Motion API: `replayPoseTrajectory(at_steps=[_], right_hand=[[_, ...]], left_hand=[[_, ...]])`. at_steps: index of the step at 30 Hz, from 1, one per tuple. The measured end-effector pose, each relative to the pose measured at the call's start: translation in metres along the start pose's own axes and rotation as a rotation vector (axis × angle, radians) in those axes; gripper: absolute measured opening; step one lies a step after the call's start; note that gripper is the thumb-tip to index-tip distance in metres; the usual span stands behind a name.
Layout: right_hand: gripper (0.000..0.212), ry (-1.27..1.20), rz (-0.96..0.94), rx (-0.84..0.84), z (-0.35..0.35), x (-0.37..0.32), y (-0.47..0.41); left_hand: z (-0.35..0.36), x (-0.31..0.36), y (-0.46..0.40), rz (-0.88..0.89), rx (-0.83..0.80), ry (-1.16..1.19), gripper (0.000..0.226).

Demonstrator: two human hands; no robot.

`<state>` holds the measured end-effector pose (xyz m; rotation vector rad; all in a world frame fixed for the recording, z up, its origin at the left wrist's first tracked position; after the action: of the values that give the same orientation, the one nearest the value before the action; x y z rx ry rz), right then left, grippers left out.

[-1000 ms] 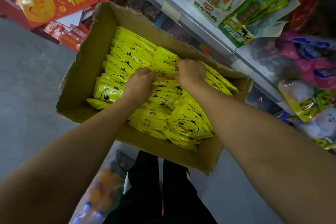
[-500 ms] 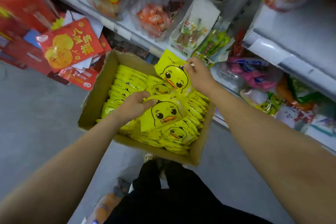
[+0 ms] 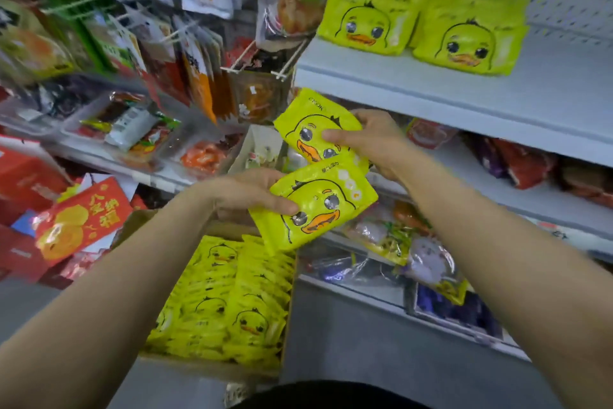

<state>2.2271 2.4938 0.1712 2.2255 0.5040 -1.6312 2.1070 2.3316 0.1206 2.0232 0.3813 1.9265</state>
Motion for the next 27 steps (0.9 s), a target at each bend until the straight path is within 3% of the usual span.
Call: replayPoseTrajectory(at_steps=[6,14,20,27], right_hand=[[0.033,-0.097,-0.169,0.156,-0.163,-0.045,0.018],[0.03,-0.242,-0.21,0.43,-0.337,-0.067,0.01],[0.031,-0.251,-0.264,0.517,-0.402,-0.07,-0.011],[0.03,-0.172,-0.287,0.629,-0.461,-0.077,-0.049]], left_hand=[[0.098,0.102,-0.044,0.158,0.045,-0.251,0.058],[0.181,0.209,-0.11,0.303,0.195,-0.506,0.024],[0.208,0.273,-0.179,0.384,0.241,-0.827,0.034],[0.236,0.337,-0.27,0.523,0.187,-1.122,0.045]])
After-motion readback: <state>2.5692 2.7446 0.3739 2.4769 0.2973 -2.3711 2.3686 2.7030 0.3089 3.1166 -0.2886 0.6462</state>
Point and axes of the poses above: each hand's wrist, its own y-axis away from the middle knuckle, its own z-axis out of the palm, x = y × z, the point moved 6 cm from there along -y, towards the middle knuckle, and after that the axes turned 11 degrees about x, right-handed, at the moved point
